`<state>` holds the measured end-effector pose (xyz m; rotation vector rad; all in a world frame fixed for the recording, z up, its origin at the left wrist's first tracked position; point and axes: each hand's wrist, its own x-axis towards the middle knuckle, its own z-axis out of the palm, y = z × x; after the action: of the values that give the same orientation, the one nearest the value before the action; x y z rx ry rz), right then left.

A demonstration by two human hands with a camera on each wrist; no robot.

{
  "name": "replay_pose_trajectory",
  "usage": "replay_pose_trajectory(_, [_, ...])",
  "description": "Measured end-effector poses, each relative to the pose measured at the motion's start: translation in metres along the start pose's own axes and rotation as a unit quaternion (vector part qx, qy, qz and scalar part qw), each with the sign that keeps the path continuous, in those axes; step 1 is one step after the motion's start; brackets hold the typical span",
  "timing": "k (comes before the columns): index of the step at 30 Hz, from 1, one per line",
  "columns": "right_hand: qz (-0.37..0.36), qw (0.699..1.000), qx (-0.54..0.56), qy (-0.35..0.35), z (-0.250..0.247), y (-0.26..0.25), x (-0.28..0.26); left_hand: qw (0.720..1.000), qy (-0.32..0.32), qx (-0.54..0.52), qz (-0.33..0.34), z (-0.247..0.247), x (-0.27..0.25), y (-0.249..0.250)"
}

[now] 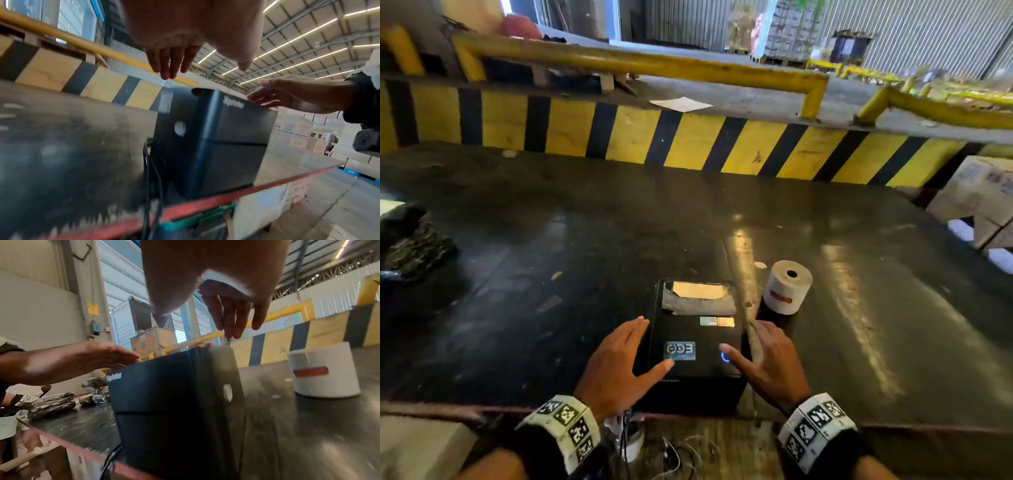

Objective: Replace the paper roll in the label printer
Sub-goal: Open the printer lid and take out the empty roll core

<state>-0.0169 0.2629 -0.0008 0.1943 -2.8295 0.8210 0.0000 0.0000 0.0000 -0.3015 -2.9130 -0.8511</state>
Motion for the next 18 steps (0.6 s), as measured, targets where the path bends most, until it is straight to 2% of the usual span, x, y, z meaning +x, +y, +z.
replay_pose_trajectory(4, [0.044,0.995,0.079,-0.037,0.026,0.013,-0.020,0.995,-0.049,-0.060,-0.059,0.026,-0.011,-0.003])
replay_pose_trajectory(9, [0.080,0.974,0.212,-0.023,0.035,0.013,-0.029,0.975,-0.064,-0.196,-0.089,0.050,-0.018,-0.006])
replay_pose_trajectory(11, [0.082,0.971,0.224,-0.016,0.037,0.012,-0.033,0.966,-0.063,-0.228,-0.102,0.053,-0.019,-0.005])
replay_pose_trajectory(18, [0.103,0.964,0.245,0.019,0.046,0.012,-0.042,0.962,-0.072,-0.239,-0.114,0.055,-0.018,-0.002])
